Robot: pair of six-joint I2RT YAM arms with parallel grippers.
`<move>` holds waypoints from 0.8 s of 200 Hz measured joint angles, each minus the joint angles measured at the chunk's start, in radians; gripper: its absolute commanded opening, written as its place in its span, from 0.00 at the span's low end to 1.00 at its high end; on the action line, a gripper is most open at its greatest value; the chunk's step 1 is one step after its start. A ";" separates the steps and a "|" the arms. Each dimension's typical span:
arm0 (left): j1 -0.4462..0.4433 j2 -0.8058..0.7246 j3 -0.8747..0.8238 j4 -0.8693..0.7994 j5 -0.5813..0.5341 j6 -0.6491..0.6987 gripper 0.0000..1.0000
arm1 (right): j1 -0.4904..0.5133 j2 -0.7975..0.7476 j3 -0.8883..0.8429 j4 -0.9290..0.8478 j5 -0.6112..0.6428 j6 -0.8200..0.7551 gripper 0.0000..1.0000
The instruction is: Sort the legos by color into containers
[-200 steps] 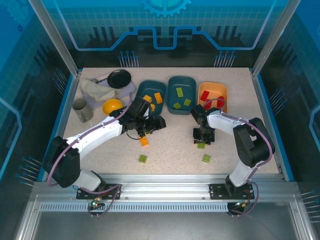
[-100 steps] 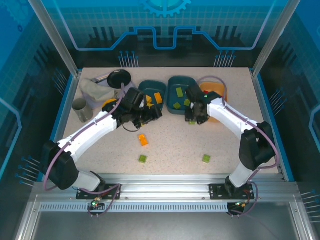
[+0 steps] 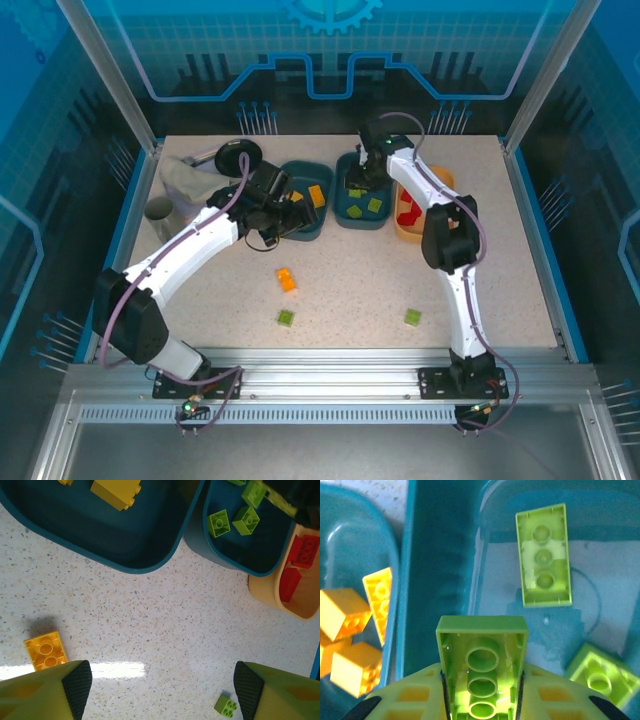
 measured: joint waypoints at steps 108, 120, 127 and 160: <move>0.021 0.206 -0.002 -0.166 -0.008 -0.008 0.78 | -0.023 -0.012 -0.009 -0.051 -0.114 -0.029 0.60; 0.022 0.244 -0.002 -0.173 -0.009 -0.008 0.78 | -0.019 -0.095 -0.084 -0.035 -0.105 -0.033 0.60; 0.023 0.262 -0.002 -0.178 -0.010 -0.008 0.78 | -0.014 -0.157 -0.137 -0.020 -0.098 -0.034 0.61; 0.023 0.327 -0.002 -0.215 -0.023 -0.017 0.78 | 0.035 -0.457 -0.409 0.078 -0.072 -0.049 0.62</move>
